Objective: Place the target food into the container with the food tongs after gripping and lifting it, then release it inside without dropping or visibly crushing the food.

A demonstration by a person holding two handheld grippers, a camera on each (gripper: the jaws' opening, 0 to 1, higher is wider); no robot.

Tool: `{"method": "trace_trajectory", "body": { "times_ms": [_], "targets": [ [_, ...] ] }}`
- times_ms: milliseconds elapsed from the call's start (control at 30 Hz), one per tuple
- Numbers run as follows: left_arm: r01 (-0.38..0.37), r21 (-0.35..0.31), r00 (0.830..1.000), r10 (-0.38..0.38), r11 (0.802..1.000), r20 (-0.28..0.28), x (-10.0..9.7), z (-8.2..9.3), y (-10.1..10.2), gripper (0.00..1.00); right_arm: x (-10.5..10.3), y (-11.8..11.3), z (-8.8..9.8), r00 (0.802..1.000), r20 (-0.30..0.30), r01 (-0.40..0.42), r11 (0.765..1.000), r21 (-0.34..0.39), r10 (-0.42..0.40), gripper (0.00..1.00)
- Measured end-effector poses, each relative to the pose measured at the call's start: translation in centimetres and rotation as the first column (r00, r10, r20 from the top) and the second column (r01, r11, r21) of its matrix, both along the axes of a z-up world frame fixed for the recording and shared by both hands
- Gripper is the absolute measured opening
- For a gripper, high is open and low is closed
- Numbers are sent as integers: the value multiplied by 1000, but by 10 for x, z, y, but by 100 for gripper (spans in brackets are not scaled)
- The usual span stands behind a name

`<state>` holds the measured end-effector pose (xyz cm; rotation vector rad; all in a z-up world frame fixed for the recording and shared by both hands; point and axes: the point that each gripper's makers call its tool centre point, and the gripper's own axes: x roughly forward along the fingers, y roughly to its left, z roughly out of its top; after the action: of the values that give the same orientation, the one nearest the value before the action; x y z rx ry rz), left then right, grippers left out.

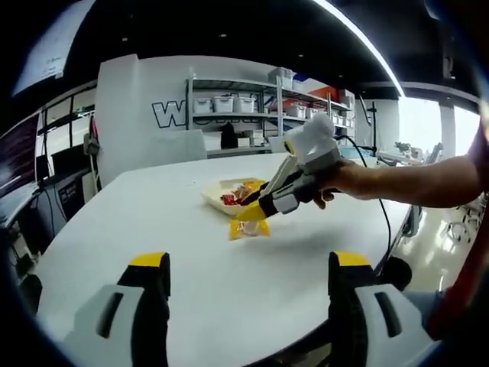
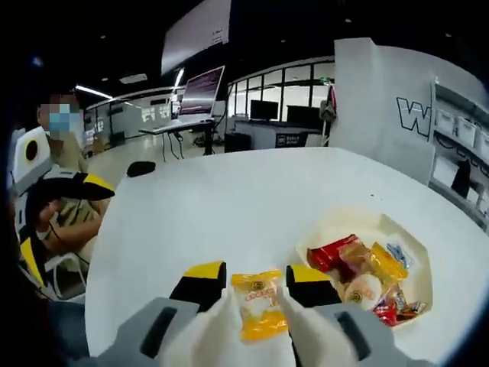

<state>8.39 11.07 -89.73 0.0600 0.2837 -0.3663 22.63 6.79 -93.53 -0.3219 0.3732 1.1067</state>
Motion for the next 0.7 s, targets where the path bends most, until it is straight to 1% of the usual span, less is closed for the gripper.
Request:
{"method": "trace_trajectory", "body": {
  "times_ms": [67, 167, 267, 367, 433, 467, 500, 533, 567, 633, 667, 700],
  "targets": [
    [0, 1, 1000, 0, 1000, -2, 0, 0, 0, 83, 0, 0, -1, 1000, 1, -2, 1000, -7, 2, 26],
    [2, 4, 1000, -2, 1000, -1, 1, 0, 0, 83, 4, -2, 0, 1000, 26, 1, 1000, -18, -1, 26],
    [6, 6, 1000, -6, 1000, 2, 1, 2, -1, 83, 7, -3, 6, 998, 63, -6, 1000, -8, 6, 26],
    [4, 5, 1000, -4, 1000, 0, 2, 1, -1, 83, 6, -1, 4, 999, 42, -28, 1000, -6, 28, 26],
    [4, 4, 1000, -4, 1000, 0, 2, 1, -1, 83, 4, -1, -5, 998, 36, -48, 998, -40, 50, 27],
    [5, 4, 1000, -5, 1000, -1, 2, 1, -1, 83, 7, -1, -6, 992, 107, -62, 995, -76, 70, 26],
    [6, 6, 1000, -6, 1000, -2, 2, 0, -1, 83, 9, -2, -6, 985, 152, -72, 993, -96, 86, 27],
    [6, 8, 1000, -6, 1000, -3, 2, 0, -1, 83, 8, -2, -10, 982, 163, -76, 989, -124, 95, 27],
    [5, 8, 1000, -5, 1000, -4, 2, -1, -1, 83, 8, -2, -11, 979, 175, -80, 988, -129, 102, 27],
    [4, 5, 1000, -4, 1000, -6, 2, -2, 0, 83, 8, -1, -15, 979, 171, -84, 987, -140, 108, 27],
    [5, 6, 1000, -5, 1000, -6, 3, -2, 0, 83, 8, 0, -14, 979, 173, -83, 988, -132, 105, 26],
    [4, 6, 1000, -4, 1000, -6, 3, -2, 0, 83, 9, -1, -14, 984, 156, -71, 990, -118, 90, 26]
  ]
}}
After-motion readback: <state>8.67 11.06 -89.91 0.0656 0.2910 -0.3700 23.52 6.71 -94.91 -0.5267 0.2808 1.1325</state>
